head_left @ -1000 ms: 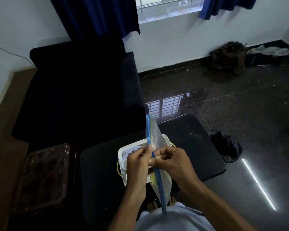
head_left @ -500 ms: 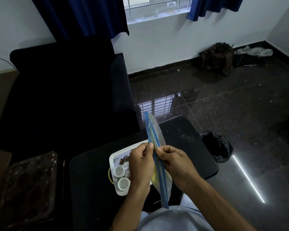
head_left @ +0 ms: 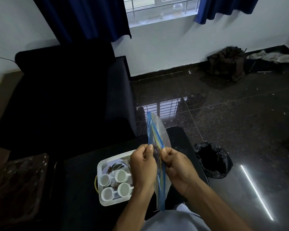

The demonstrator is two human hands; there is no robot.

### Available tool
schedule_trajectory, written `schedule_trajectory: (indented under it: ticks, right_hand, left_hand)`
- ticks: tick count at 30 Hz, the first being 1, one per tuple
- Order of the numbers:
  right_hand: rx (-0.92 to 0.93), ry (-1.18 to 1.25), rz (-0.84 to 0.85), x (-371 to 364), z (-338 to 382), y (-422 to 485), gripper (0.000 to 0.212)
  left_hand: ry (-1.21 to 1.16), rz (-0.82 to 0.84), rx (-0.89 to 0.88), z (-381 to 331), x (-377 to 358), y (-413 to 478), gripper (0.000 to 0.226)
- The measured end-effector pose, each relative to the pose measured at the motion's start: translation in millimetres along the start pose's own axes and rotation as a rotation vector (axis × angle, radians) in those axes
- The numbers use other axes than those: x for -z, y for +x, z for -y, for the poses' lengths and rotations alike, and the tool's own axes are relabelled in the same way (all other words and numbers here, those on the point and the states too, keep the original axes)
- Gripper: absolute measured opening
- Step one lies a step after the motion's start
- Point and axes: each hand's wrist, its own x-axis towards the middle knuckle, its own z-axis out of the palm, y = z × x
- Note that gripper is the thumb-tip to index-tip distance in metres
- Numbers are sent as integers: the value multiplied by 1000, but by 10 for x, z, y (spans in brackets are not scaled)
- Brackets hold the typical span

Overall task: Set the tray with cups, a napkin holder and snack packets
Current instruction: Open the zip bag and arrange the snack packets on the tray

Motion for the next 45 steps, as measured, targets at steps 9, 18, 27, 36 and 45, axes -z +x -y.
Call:
schedule_trajectory:
  ticks: [9,18,27,36,45]
  right_hand:
    - [18,173,63,373,474,57,5]
    - [41,491,-54,893,900,90,22]
    - [74,222,248,669,855,14,40]
    - [127,114,230,582,785,-75,5]
    - [130,-108,-159,1049,536,-360,9]
  left_hand:
    - [-310,24,121,-282,-415,2,30]
    - [-562,3,305,-320,-133,307,28]
    - [-390,-45,191,-370,-60,179,28]
    - [-321,82,318,-297,-328,44,37]
    - [-707,412,398,-232,-206,3,51]
